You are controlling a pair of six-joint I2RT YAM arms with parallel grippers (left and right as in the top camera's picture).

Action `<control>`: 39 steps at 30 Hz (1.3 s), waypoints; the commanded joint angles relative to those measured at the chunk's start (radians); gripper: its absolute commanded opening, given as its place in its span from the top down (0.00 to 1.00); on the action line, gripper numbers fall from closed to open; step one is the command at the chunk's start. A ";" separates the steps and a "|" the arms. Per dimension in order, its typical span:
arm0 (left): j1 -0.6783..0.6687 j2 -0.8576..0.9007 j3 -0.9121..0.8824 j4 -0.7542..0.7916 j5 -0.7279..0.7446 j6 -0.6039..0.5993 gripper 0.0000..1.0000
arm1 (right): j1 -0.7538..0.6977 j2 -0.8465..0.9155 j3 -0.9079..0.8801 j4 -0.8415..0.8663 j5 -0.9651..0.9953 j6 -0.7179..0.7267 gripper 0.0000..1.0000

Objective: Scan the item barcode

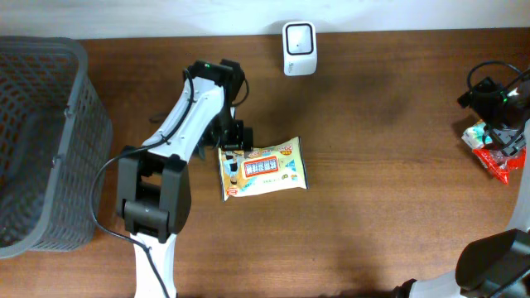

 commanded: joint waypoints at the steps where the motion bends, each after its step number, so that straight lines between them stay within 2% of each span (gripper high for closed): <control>1: 0.024 -0.019 -0.147 0.118 0.131 -0.002 0.01 | 0.001 0.002 0.000 0.000 -0.002 0.005 0.01; 3: 0.053 -0.019 -0.209 0.175 0.182 0.018 0.01 | 0.001 0.002 0.000 0.000 -0.002 0.005 0.01; 4: 0.072 -0.019 -0.240 0.209 0.244 0.070 0.02 | 0.001 0.002 0.000 0.000 -0.002 0.005 0.02; 5: 0.095 -0.019 -0.265 0.229 0.319 0.122 0.06 | 0.001 0.002 0.000 0.000 -0.002 0.005 0.01; 7: 0.122 -0.019 -0.297 0.246 0.346 0.135 0.16 | 0.001 0.002 0.000 0.000 -0.002 0.005 0.01; 8: 0.127 -0.019 -0.309 0.256 0.347 0.135 0.25 | 0.001 0.002 0.000 0.000 -0.002 0.005 0.01; 9: 0.127 -0.019 -0.324 0.274 0.347 0.135 0.44 | 0.001 0.002 0.000 0.000 -0.002 0.005 0.01; 10: 0.124 -0.019 -0.338 0.293 0.347 0.135 0.68 | 0.001 0.002 0.000 0.000 -0.002 0.005 0.01; 11: 0.122 -0.019 -0.351 0.312 0.347 0.134 0.80 | 0.001 0.002 0.000 0.000 -0.002 0.005 0.01; 12: 0.122 -0.019 -0.364 0.333 0.347 0.134 0.90 | 0.001 0.002 0.000 0.000 -0.002 0.005 0.01; 15: 0.122 -0.019 -0.369 0.358 0.335 0.134 1.00 | 0.001 0.002 0.000 0.000 -0.002 0.005 0.01; 18: 0.125 -0.024 -0.311 0.322 0.334 0.134 1.00 | 0.001 0.002 0.000 0.000 -0.002 0.005 0.01; 21: 0.120 -0.060 -0.082 0.166 0.206 0.134 1.00 | 0.001 0.002 0.000 0.000 -0.002 0.005 0.01; 25: 0.118 -0.099 0.282 0.016 -0.075 0.087 1.00 | 0.001 0.002 0.000 0.000 -0.002 0.005 0.01; 27: 0.109 -0.100 0.402 -0.044 -0.269 0.039 1.00 | 0.001 0.002 0.000 0.000 -0.002 0.005 0.01; 29: 0.092 -0.100 0.472 -0.084 -0.473 0.008 1.00 | 0.001 0.002 0.000 0.000 -0.002 0.005 0.01; 32: 0.060 -0.099 0.482 -0.102 -0.736 -0.045 1.00 | 0.001 0.002 0.000 0.000 -0.002 0.005 0.01; 36: 0.006 -0.083 0.482 -0.118 -0.734 -0.048 1.00 | 0.001 0.002 0.000 0.000 -0.002 0.005 0.01; 39: -0.065 -0.033 0.455 -0.118 -0.670 -0.055 1.00 | 0.001 0.002 0.000 0.000 -0.002 0.005 0.01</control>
